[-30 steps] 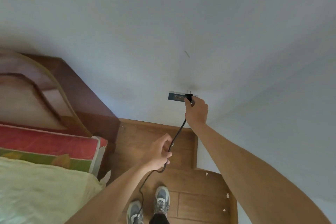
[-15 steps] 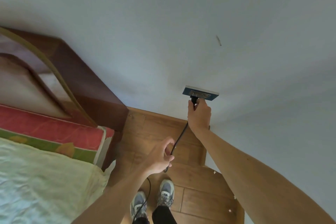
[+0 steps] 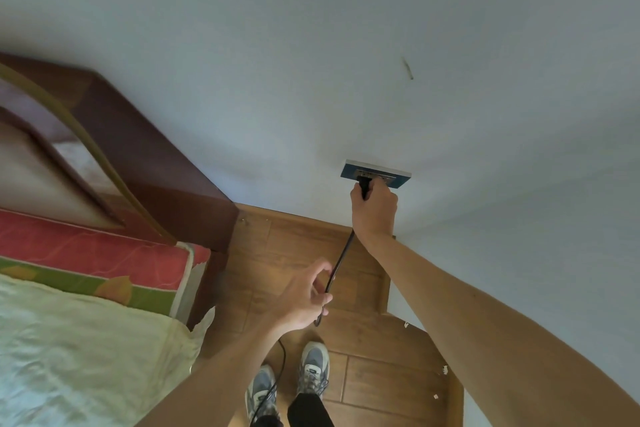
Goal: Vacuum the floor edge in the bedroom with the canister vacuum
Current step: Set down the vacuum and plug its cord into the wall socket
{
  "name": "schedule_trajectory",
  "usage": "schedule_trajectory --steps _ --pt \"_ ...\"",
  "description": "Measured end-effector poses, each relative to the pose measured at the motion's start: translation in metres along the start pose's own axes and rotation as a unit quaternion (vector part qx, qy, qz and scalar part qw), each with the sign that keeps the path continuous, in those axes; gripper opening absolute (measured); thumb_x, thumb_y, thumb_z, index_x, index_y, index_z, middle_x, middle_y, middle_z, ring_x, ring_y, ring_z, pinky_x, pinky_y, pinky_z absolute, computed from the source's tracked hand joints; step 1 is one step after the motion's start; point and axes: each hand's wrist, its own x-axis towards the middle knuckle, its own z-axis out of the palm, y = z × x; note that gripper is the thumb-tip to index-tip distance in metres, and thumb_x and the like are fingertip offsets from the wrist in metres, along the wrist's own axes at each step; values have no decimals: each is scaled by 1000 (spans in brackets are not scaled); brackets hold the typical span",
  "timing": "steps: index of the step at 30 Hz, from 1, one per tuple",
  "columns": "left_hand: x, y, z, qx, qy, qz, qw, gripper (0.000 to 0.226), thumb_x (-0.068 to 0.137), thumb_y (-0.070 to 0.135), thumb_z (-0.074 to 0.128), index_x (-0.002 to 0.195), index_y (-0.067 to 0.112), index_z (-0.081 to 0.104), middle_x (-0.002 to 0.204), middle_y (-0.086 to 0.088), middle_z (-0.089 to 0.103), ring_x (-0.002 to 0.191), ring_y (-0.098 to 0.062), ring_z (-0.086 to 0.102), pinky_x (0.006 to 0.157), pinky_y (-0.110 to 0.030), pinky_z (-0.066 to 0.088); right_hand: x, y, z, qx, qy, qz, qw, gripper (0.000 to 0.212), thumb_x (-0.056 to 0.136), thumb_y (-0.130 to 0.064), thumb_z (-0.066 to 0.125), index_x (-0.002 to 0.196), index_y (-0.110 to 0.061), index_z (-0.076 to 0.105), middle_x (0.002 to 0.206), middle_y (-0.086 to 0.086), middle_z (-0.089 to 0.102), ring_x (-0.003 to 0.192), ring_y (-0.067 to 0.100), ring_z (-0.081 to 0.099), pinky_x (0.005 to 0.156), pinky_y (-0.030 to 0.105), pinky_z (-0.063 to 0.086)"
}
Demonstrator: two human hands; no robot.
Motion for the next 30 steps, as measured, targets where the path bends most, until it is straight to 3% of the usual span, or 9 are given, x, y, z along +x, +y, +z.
schedule_trajectory --steps 4,9,14,19,26,30 --pt "2 -4 2 8 4 8 1000 39 95 6 63 98 42 49 92 -8 58 72 -18 71 70 -46 63 2 3 4 19 -7 -2 1000 18 98 -15 56 88 0 58 73 12 64 63 28 62 56 40 54" --pt "8 -5 0 -4 12 5 1000 34 95 7 64 105 37 51 89 -4 57 76 -22 73 75 -48 63 8 -2 3 17 5 -12 1000 18 98 -11 55 82 -7 51 71 6 55 61 23 54 51 26 41" --pt "12 -2 1 8 9 4 1000 31 95 7 63 111 31 51 89 -4 57 77 -21 73 73 -44 63 11 0 3 21 -12 -4 1000 33 97 -12 55 69 -21 41 66 7 56 62 36 63 53 47 56" --pt "8 -3 -2 45 24 18 999 32 95 7 64 109 32 49 86 -2 60 76 -17 73 76 -39 63 12 3 5 26 -19 6 999 21 97 -14 56 78 -11 49 73 13 61 64 34 62 56 51 57" --pt "3 2 -14 117 60 62 989 28 94 13 67 110 29 52 87 4 68 80 -10 70 83 -31 60 21 -3 2 -12 -4 67 998 32 92 -27 63 73 -3 56 72 13 66 67 34 67 62 49 60" --pt "-4 16 -22 121 59 72 988 26 94 19 67 116 25 53 100 5 69 86 -2 67 78 -23 57 24 -13 -3 -45 -33 103 993 34 93 -36 60 84 -3 59 84 14 69 74 33 71 69 45 61"
